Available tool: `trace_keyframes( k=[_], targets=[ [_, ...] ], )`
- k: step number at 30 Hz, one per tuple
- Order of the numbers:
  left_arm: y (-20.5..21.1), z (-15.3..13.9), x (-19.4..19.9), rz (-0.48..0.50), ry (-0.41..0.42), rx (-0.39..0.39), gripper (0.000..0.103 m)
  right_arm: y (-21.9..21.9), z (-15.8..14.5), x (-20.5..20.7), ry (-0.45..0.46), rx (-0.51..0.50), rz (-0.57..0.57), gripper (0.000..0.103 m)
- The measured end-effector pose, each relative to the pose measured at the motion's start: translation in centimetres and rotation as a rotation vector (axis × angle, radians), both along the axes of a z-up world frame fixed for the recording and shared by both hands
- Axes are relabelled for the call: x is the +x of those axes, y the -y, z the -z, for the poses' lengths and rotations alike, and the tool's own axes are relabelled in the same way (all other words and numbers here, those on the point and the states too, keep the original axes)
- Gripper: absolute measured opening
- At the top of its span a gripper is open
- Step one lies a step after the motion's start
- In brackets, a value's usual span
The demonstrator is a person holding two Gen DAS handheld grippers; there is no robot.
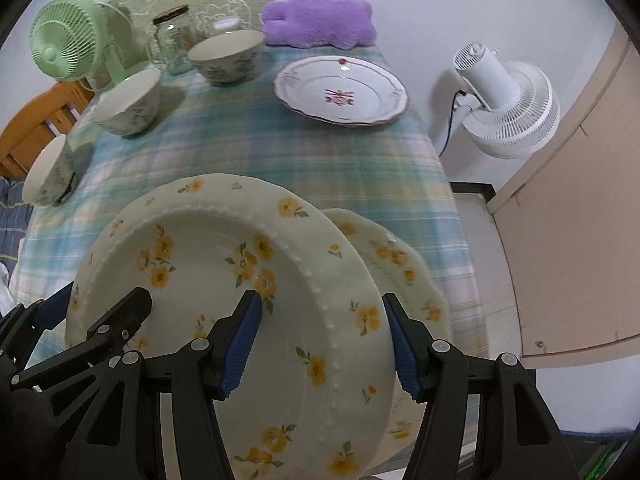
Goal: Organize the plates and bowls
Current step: 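Carry the large plate with the right tool onto the first plate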
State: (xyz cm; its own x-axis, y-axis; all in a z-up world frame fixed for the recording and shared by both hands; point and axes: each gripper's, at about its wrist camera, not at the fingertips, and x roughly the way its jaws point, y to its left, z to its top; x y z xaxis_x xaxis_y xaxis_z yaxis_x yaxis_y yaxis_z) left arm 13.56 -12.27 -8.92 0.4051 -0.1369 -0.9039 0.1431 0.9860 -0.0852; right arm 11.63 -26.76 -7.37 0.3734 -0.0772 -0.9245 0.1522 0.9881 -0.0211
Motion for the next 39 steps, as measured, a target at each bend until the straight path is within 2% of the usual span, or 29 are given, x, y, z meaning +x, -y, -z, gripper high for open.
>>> trace_keyframes(
  k=[17,28,39],
  targets=[
    [6.8,2.7,-0.5,0.035,-0.054,-0.004,0.068,7.0,2.8,-0.6,-0.057,-0.009,0.033,0.065],
    [8.6,4.1,-0.1,0.048,-0.083,0.022,0.068,8.6,4.4,-0.4,-0.084,-0.002,0.037,0.065],
    [9.4,4.4,-0.4,0.037,-0.062,0.066,0.068,9.2,4.7,-0.4,-0.080,0.010,0.034,0.064]
  ],
)
